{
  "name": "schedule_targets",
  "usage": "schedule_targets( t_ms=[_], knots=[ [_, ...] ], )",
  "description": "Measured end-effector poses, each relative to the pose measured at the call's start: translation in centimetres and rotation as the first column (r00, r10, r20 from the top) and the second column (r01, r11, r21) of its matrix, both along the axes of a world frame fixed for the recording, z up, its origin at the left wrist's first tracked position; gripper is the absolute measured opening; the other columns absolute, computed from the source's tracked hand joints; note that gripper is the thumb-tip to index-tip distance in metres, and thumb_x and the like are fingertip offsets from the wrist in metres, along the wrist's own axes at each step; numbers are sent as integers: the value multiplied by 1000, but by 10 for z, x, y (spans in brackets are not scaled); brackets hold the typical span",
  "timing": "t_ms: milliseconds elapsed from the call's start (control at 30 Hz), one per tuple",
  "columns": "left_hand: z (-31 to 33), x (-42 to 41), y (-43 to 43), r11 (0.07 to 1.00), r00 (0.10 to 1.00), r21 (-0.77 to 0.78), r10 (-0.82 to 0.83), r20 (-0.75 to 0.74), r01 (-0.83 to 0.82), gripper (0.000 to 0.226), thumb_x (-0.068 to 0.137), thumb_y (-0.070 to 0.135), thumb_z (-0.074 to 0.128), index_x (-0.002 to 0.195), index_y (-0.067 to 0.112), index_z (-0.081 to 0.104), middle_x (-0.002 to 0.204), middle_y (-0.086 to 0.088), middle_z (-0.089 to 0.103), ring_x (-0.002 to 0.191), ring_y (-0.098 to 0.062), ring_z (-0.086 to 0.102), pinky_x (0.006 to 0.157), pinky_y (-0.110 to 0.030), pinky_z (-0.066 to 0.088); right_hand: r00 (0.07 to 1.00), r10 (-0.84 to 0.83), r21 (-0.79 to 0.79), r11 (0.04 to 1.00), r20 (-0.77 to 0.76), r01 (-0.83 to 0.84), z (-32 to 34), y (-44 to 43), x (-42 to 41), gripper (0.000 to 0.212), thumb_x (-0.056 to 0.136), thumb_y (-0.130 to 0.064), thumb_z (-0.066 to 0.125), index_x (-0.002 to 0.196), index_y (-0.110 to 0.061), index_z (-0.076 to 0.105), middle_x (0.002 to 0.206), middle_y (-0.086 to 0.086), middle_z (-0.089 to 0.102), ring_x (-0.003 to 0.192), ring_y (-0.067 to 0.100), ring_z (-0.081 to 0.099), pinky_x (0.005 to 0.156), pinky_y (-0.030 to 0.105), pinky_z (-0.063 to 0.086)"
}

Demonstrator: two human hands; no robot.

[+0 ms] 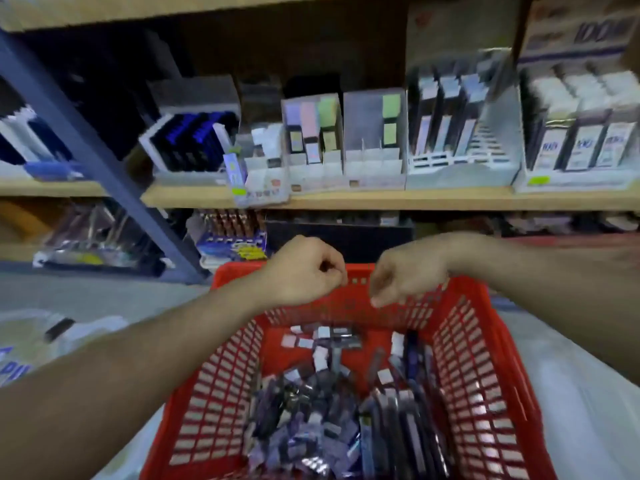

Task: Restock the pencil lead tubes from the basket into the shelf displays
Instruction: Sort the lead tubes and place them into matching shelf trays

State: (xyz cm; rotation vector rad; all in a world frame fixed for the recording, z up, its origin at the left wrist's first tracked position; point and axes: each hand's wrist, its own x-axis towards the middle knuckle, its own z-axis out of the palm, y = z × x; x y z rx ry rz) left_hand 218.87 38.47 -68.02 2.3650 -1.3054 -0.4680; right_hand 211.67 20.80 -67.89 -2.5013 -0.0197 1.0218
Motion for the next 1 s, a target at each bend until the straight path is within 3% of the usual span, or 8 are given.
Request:
schedule_targets(
  t_ms=[100, 267, 367, 433, 533, 700, 833, 1000],
  knots=[
    [-57, 11, -2, 988, 998, 149, -38, -52, 45, 22, 81, 10, 56, 82, 16, 77, 85, 5, 75, 75, -3, 62, 75, -20, 49, 982, -185, -19, 982, 27, 185, -51, 12, -3, 25, 96, -40, 58, 109, -21, 68, 98, 2, 65, 92, 21, 63, 89, 42, 56],
    [-154, 14, 15, 886, 990, 449, -66, -121, 114, 23, 85, 30, 65, 105, 20, 70, 109, -2, 69, 98, -20, 63, 85, -34, 52, 818, -575, 88, 814, -18, 574, -120, 43, -18, 39, 97, -37, 58, 132, -19, 56, 127, 6, 58, 116, 26, 57, 92, 38, 52],
    [-197, -5, 46, 823, 969, 524, -123, -214, 220, 62, 79, 49, 73, 129, 18, 52, 133, -9, 51, 115, -28, 52, 94, -38, 47, 815, -577, 9, 816, -44, 578, -149, 55, -30, 59, 95, -41, 61, 144, -13, 44, 145, 9, 49, 127, 26, 51, 104, 32, 43],
    [-212, -24, 63, 777, 955, 558, -209, -209, 292, 89, 74, 62, 70, 144, 23, 33, 142, -13, 32, 129, -34, 33, 104, -44, 38, 824, -561, -61, 828, -77, 558, -161, 57, -44, 59, 92, -40, 64, 139, -10, 47, 138, 11, 53, 123, 29, 54, 98, 30, 45],
    [-222, -52, 73, 742, 905, 518, -369, -214, 425, 93, 72, 73, 62, 148, 37, 22, 148, -7, 22, 135, -34, 19, 105, -55, 35, 819, -556, -131, 831, -140, 541, -181, 55, -69, 69, 80, -52, 73, 133, -16, 49, 133, 6, 55, 120, 28, 55, 92, 28, 45],
    [-231, -64, 68, 574, 821, 640, -546, -166, 511, 97, 74, 70, 64, 151, 40, 13, 159, -7, 3, 142, -39, 12, 104, -65, 30, 885, -419, -254, 896, -204, 365, -214, 66, -100, 72, 90, -52, 62, 148, -17, 36, 149, 7, 44, 128, 27, 49, 101, 31, 42],
    [-236, -54, 64, 584, 802, 638, -591, -91, 502, 93, 76, 65, 67, 149, 41, 15, 157, -9, 14, 136, -40, 28, 98, -57, 41, 894, -446, -169, 885, -41, 433, -229, 76, -103, 52, 87, -33, 70, 133, -13, 56, 131, 8, 61, 119, 27, 58, 95, 33, 46],
    [-236, -41, 69, 726, 902, 558, -420, -101, 401, 80, 85, 38, 71, 148, 35, 22, 147, -10, 29, 126, -35, 42, 92, -48, 46, 747, -664, 58, 747, 29, 662, -234, 73, -91, 33, 87, -13, 71, 118, -6, 62, 107, 5, 62, 107, 22, 59, 83, 25, 44]
  ],
)
